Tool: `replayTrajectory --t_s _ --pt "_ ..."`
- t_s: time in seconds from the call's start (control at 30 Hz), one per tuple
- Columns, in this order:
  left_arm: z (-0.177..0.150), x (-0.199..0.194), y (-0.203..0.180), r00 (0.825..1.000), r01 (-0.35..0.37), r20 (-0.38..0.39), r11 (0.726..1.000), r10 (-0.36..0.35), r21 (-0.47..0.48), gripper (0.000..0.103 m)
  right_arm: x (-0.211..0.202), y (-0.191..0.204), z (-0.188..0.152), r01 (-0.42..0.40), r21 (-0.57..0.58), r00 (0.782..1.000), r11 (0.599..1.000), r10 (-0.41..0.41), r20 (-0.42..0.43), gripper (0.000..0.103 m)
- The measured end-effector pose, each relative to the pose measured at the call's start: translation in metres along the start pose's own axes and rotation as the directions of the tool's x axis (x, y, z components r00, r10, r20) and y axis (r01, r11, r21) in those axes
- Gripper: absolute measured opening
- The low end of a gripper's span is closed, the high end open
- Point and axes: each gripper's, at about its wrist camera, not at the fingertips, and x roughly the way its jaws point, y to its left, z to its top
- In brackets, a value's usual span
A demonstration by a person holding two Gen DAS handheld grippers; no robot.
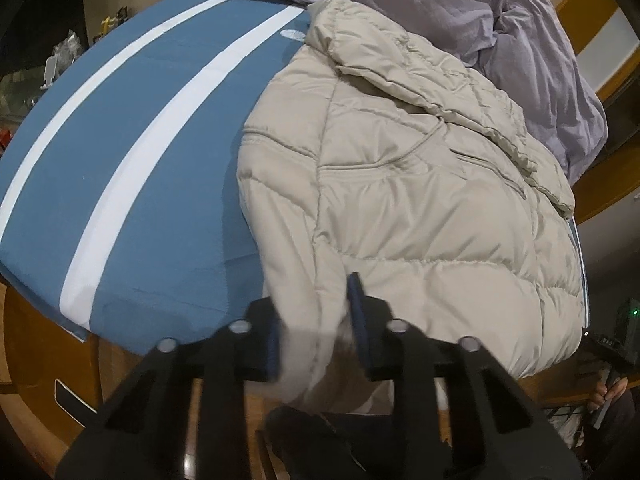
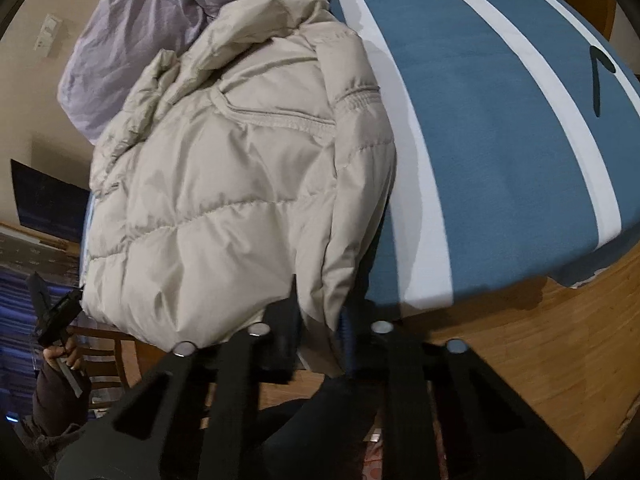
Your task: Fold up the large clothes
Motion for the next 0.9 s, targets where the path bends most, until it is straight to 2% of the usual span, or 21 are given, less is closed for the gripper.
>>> replayTrajectory --t_s 0.13,0.5,0.7,0.9 --pt "0.001 -0.007 -0.004 1.0 -0.002 0.022 1.0 0.002 0.006 0.014 -0.005 0.003 0.001 -0.009 -0.006 1.0 1.0 0.009 0.028 0.01" --pt "0.023 -0.046 -0.02 0.992 0.019 0.123 0.999 -0.024 0.048 0.01 -0.045 0.024 0.027 -0.049 -0.042 0.981 0.998 0.056 0.184 0.009" --pt "0.053 -0.072 -0.035 0.978 0.018 0.204 0.997 -0.034 0.077 0.01 -0.062 0.043 0.062 -0.049 -0.067 0.962 0.997 0.065 0.265 0.009" --pt "0.095 -0.084 -0.046 0.963 0.003 0.267 0.997 -0.024 0.079 0.01 -0.068 0.058 0.106 -0.048 -0.082 0.948 0.995 0.071 0.31 0.009"
